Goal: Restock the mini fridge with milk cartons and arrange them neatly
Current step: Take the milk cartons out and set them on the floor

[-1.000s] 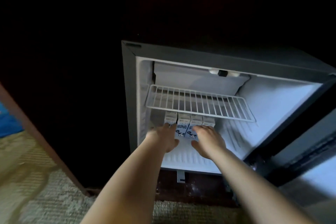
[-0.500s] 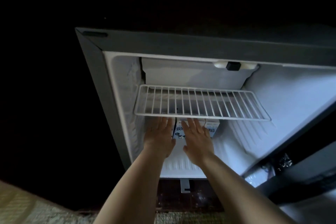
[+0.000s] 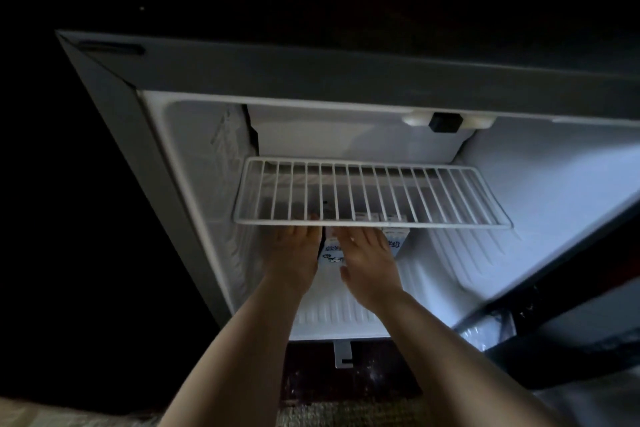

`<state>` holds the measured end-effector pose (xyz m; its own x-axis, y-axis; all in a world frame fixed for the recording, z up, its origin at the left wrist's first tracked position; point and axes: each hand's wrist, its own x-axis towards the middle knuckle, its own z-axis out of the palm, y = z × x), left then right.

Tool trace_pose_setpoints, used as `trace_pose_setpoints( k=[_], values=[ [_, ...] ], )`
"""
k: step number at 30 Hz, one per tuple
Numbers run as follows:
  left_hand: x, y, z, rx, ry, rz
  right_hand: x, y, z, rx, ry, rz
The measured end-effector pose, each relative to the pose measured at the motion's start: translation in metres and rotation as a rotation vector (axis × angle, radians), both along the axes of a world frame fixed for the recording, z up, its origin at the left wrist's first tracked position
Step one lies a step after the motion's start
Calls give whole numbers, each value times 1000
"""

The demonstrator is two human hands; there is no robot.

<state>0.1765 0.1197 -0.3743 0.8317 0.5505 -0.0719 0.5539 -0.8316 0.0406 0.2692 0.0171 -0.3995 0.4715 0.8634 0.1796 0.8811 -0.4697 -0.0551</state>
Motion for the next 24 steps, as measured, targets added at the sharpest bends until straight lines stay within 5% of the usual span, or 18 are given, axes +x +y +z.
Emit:
trace_pose_setpoints(
  k=[11, 18, 24],
  values=[
    [-5, 7, -5, -13, -18, -76, -1, 10, 8, 67, 187, 25],
    [1, 6, 4, 13, 92, -82, -2, 4, -1, -14, -47, 9],
    [-3, 13, 17, -107, 119, -230, -8, -1, 12, -134, -23, 29]
  ],
)
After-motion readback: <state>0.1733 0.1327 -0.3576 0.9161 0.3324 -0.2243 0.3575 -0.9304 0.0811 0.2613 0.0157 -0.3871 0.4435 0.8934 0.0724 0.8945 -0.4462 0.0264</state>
